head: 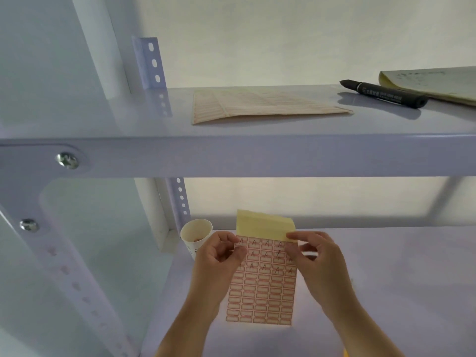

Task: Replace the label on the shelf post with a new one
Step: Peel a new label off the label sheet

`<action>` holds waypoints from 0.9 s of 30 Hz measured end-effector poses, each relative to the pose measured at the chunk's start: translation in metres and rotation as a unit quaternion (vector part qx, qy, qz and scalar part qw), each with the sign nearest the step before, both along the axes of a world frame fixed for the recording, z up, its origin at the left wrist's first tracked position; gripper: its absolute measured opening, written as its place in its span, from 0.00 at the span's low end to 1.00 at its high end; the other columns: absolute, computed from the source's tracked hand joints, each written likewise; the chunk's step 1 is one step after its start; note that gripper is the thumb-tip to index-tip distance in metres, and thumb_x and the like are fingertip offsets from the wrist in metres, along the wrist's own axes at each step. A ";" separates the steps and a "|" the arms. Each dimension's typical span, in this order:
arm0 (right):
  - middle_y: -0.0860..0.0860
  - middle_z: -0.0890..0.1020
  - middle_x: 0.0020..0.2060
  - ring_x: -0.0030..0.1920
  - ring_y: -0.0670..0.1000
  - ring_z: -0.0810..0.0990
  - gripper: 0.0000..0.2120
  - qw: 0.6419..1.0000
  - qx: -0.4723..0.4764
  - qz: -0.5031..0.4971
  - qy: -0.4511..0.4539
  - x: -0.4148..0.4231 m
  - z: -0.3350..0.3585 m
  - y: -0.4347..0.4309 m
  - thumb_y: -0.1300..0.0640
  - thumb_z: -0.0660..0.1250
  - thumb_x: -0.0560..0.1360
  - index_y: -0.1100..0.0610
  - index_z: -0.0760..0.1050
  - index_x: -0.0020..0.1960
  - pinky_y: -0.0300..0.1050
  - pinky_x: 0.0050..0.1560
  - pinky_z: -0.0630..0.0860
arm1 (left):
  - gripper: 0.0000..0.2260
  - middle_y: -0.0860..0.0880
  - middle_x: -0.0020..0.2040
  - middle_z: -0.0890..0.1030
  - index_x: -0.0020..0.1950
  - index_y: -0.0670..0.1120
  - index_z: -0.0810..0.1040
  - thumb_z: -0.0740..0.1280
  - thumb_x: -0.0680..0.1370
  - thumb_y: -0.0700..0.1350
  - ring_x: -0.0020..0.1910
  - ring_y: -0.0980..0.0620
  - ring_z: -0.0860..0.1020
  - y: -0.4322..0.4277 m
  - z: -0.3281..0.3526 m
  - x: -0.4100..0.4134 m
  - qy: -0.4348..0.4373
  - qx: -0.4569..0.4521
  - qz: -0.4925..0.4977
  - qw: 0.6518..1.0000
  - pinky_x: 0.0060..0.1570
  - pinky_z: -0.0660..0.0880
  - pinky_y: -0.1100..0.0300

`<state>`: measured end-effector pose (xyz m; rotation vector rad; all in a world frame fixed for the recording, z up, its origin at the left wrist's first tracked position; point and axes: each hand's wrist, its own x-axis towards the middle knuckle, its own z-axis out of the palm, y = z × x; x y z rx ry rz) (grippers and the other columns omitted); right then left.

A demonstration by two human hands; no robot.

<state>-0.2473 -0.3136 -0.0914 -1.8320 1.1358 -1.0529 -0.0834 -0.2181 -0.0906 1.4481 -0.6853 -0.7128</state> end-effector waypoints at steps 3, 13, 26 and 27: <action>0.47 0.76 0.53 0.49 0.51 0.74 0.10 0.971 -0.216 -0.033 0.094 0.008 0.014 0.008 0.56 0.77 0.70 0.52 0.85 0.51 0.42 0.48 0.73 | 0.06 0.46 0.43 0.89 0.48 0.46 0.80 0.71 0.76 0.35 0.44 0.44 0.87 0.003 0.022 -0.010 -0.027 -0.045 -0.013 0.999 0.46 0.83 0.51; 0.46 0.84 0.40 0.42 0.51 0.78 0.12 0.938 -0.342 0.012 0.052 0.017 0.047 0.025 0.48 0.66 0.74 0.53 0.85 0.46 0.52 0.41 0.77 | 0.12 0.48 0.41 0.87 0.44 0.50 0.80 0.69 0.77 0.32 0.39 0.51 0.85 0.010 0.043 -0.026 -0.111 -0.124 -0.035 0.985 0.43 0.81 0.51; 0.47 0.85 0.40 0.41 0.50 0.80 0.09 0.932 -0.360 -0.008 0.026 0.019 0.044 0.028 0.52 0.67 0.74 0.54 0.84 0.42 0.46 0.41 0.78 | 0.18 0.52 0.45 0.89 0.53 0.61 0.81 0.70 0.78 0.36 0.42 0.50 0.87 0.007 0.039 -0.032 -0.116 -0.122 -0.014 0.986 0.44 0.84 0.51; 0.48 0.84 0.39 0.40 0.50 0.79 0.08 0.934 -0.356 -0.006 0.021 0.019 0.044 0.028 0.53 0.67 0.73 0.55 0.83 0.42 0.43 0.41 0.77 | 0.18 0.53 0.45 0.89 0.54 0.60 0.81 0.70 0.78 0.35 0.43 0.51 0.87 0.007 0.039 -0.032 -0.117 -0.120 -0.013 0.986 0.44 0.84 0.51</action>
